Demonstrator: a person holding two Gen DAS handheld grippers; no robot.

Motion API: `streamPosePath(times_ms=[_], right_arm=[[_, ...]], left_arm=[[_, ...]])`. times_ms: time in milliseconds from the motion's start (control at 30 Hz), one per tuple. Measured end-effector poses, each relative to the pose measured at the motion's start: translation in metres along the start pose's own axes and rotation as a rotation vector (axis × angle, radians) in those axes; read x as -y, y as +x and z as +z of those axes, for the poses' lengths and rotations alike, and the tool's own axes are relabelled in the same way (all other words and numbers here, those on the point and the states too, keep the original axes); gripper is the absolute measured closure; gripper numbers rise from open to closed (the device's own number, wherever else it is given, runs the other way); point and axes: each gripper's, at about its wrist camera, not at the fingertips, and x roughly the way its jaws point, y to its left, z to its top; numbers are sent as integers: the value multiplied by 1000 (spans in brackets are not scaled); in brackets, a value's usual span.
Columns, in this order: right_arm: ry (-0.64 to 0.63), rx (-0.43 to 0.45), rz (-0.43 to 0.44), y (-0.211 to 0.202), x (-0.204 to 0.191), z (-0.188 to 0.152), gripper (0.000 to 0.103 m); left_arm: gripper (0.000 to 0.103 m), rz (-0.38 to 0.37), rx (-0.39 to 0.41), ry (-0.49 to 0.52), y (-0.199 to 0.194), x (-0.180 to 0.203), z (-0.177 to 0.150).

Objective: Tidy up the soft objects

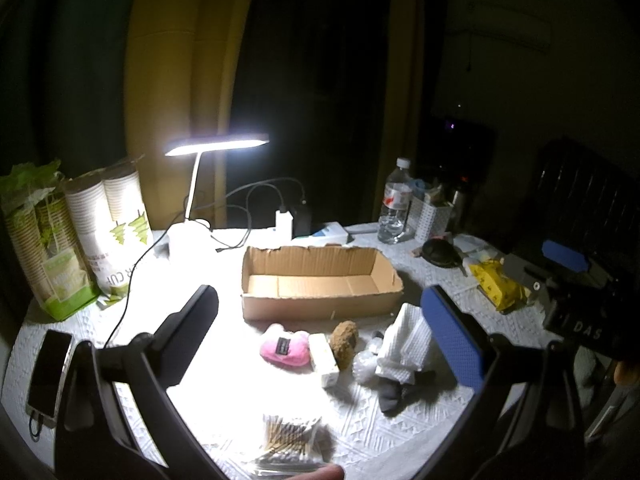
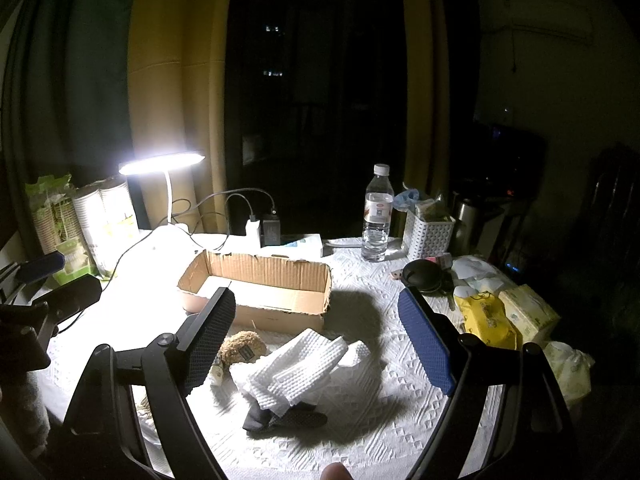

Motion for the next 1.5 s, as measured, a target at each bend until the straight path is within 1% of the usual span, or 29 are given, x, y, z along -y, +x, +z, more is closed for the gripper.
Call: streamPosePath(times_ms=[600, 867, 1500], right_arm=[[3, -1, 0, -1, -1, 0, 17], [0, 1, 0, 1, -7, -1, 17], [-1, -1, 6, -5, -7, 2, 17]], left_arm=[[1, 0, -1, -1, 0, 0, 0], [1, -1, 3, -1, -2, 1, 0], [1, -5, 12, -5, -8, 7, 6]])
